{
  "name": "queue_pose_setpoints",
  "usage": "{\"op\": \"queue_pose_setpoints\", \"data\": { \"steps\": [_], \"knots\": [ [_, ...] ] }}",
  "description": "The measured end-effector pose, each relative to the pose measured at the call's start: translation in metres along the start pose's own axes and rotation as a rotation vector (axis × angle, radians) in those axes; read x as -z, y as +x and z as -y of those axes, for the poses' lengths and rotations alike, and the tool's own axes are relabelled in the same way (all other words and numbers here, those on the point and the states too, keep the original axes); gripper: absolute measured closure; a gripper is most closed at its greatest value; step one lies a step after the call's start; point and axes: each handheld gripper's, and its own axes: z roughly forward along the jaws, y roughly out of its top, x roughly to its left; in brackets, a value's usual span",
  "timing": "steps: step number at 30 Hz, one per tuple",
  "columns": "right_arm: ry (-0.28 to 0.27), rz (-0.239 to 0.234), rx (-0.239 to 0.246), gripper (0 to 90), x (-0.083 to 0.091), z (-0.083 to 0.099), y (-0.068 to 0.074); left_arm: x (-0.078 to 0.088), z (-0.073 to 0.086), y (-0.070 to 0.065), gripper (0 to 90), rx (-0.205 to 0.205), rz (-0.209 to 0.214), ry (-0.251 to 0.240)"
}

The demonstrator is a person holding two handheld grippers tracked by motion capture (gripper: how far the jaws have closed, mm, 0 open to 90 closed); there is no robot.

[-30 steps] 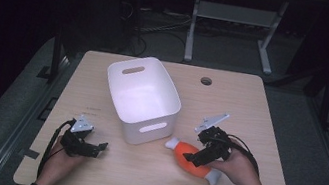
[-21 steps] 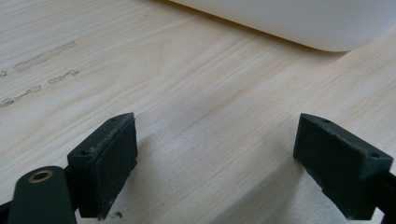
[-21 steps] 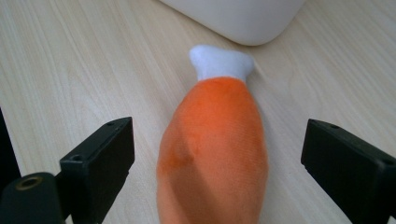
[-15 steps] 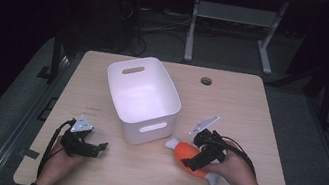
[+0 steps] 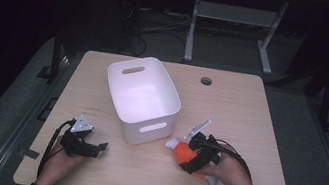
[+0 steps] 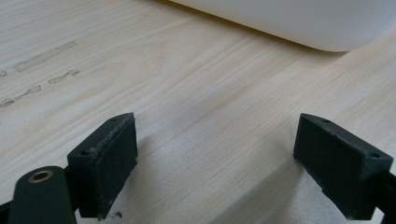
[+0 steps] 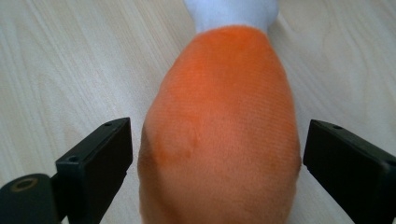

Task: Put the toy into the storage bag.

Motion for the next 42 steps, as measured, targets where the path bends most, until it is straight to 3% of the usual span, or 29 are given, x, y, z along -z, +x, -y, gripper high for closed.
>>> {"op": "queue_pose_setpoints", "data": {
  "steps": [14, 18, 25, 42],
  "knots": [
    [0.049, 0.001, 0.005, 9.1, -0.015, 0.001, 0.002, 0.0, 0.0, 0.0, 12.9, 0.002, 0.0, 0.0],
    [0.039, 0.01, 0.003, 15.1, -0.013, 0.002, 0.002, 0.0, 0.0, 0.0, 13.0, 0.002, 0.0, 0.0],
    [0.037, 0.018, 0.005, 16.5, -0.012, 0.002, 0.002, 0.0, 0.0, 0.0, 12.9, 0.002, 0.0, 0.0],
    [0.021, 0.027, -0.048, 21.2, 0.006, 0.001, -0.005, 0.0, 0.0, 0.0, 13.0, -0.003, 0.0, 0.003]
  ]
}}
